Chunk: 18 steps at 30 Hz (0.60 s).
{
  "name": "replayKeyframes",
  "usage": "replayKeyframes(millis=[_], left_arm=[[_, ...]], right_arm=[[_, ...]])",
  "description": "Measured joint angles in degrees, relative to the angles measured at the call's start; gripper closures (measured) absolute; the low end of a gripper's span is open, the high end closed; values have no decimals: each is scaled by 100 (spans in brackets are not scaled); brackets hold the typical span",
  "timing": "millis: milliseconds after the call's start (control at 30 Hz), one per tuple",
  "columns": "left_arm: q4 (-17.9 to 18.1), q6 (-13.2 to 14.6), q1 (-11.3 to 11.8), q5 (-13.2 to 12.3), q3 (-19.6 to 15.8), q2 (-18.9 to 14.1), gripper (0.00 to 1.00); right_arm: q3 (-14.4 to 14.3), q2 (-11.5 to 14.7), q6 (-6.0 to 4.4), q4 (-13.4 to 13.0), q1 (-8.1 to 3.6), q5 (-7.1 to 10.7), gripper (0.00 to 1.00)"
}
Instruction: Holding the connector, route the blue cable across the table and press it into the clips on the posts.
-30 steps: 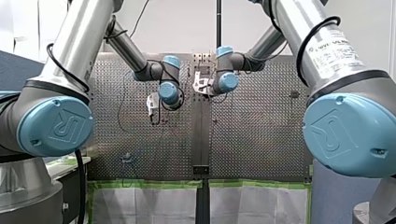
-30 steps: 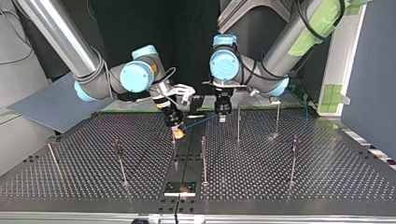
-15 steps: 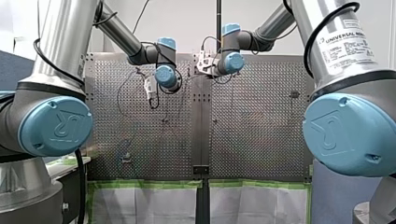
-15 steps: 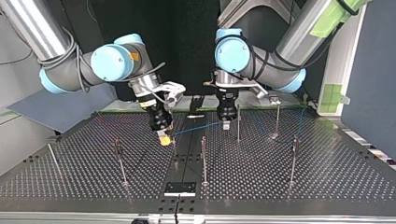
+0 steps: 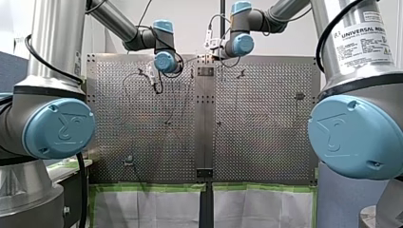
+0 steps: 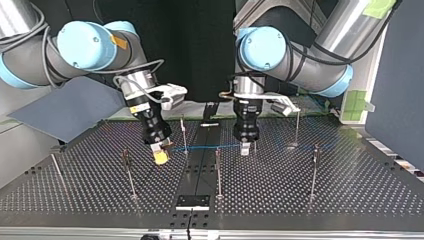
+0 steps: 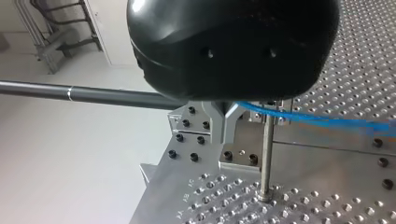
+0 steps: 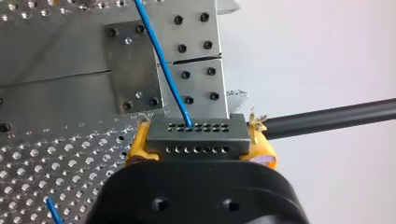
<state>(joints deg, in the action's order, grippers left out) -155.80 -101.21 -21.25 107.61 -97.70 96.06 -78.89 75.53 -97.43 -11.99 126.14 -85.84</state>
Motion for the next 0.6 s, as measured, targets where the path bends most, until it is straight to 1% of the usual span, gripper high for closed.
replayKeyframes(millis=[67, 133, 267, 400, 600], left_arm=[[-30, -29, 14, -129, 38, 99, 100], [-49, -36, 19, -206, 59, 199, 100], [-36, -40, 25, -257, 74, 414, 100], [72, -57, 59, -280, 94, 493, 100], [238, -74, 129, -325, 135, 512, 100]], right_arm=[[0, -39, -15, -1, -12, 36, 100], [0, -119, -18, -1, -19, 54, 100], [-3, -281, -14, -5, -27, 64, 100], [-2, -364, -25, -17, -55, 86, 100], [-1, -488, -32, -54, -132, 183, 100]])
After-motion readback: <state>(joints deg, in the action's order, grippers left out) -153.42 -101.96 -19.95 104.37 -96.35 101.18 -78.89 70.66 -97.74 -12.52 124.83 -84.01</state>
